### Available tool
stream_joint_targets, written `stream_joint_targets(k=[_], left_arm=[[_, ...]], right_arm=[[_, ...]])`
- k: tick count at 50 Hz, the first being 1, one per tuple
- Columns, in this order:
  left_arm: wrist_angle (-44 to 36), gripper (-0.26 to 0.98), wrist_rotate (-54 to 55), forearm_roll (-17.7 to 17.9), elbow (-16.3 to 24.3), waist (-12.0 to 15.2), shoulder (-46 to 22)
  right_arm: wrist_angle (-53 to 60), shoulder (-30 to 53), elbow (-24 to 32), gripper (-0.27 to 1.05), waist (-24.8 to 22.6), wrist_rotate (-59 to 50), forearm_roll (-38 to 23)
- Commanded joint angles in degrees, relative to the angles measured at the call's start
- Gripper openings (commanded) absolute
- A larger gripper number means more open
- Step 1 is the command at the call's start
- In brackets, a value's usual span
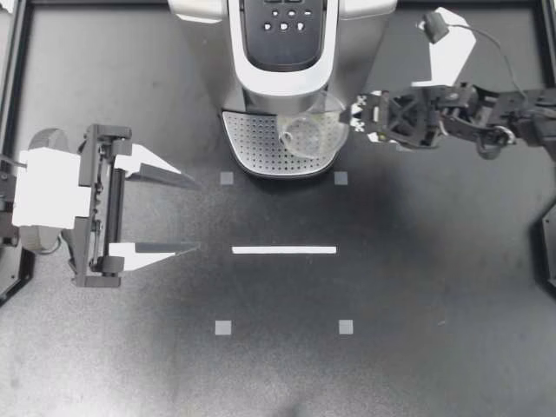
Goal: Place the coffee capsule inside the capsule container, then place the cup onto the center of the cup tray, then push the 'Hot Water' and 'Travel Mug' buttons.
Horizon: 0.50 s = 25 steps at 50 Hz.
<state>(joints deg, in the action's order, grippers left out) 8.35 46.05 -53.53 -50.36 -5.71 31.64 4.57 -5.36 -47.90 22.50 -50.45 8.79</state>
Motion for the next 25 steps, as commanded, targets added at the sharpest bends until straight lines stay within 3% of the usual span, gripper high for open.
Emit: stream_joint_targets(k=[1, 25], left_arm=[[-0.35, 0.74, 0.09, 0.00, 0.53, 0.18, 0.70], [-0.35, 0.74, 0.09, 0.00, -0.53, 0.18, 1.05]], right_arm=[[0.44, 0.00, 2.02, 0.00, -0.26, 0.09, -0.09], [-0.09, 3.87, 5.10, 0.00, -0.88, 0.18, -0.09]])
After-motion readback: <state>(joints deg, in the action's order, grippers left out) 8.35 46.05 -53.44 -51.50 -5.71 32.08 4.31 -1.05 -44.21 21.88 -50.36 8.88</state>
